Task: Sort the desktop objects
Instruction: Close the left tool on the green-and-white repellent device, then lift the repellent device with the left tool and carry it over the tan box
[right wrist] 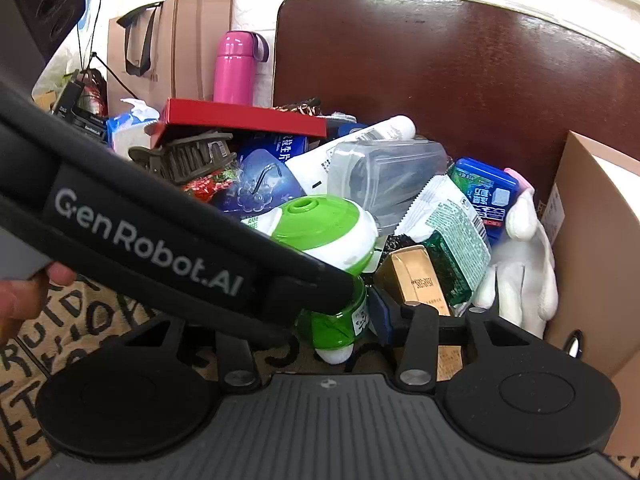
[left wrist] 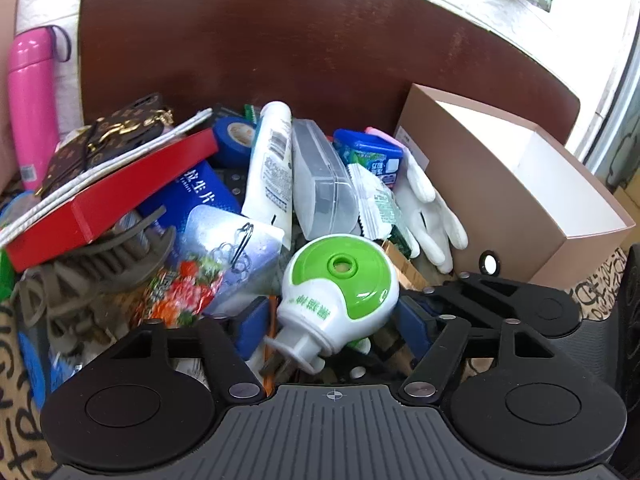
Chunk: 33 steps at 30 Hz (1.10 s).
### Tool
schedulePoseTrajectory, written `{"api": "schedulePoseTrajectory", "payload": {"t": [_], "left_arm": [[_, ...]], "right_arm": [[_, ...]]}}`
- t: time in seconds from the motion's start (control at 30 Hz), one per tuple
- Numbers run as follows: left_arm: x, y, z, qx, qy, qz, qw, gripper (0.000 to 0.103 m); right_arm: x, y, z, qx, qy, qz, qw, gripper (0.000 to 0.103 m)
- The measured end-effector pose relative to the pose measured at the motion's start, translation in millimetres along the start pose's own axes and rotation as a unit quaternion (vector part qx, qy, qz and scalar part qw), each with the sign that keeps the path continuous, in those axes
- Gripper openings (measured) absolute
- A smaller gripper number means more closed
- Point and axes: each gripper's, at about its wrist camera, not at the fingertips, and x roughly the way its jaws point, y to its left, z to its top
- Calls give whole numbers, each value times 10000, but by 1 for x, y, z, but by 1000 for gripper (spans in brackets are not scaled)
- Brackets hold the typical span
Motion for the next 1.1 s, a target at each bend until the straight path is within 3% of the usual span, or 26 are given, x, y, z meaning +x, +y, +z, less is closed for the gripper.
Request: {"api": "schedulePoseTrajectory", "payload": {"t": [0.23, 0.37, 0.73, 1.1], "left_arm": [[9, -4, 4, 177, -49, 69, 9998, 67], [2, -3, 3, -31, 17, -5, 10000, 64], [-48, -29, -20, -226, -63, -167, 9996, 64], [-73, -105, -10, 492, -426, -596, 9961, 64]], "right_arm": [[10, -2, -3, 77, -12, -44, 10000, 52], [1, 1, -3, 73, 13, -39, 10000, 51], [-67, 19, -19, 138, -20, -58, 9999, 51], [-143, -7, -25, 404, -448, -776, 9952, 51]]}}
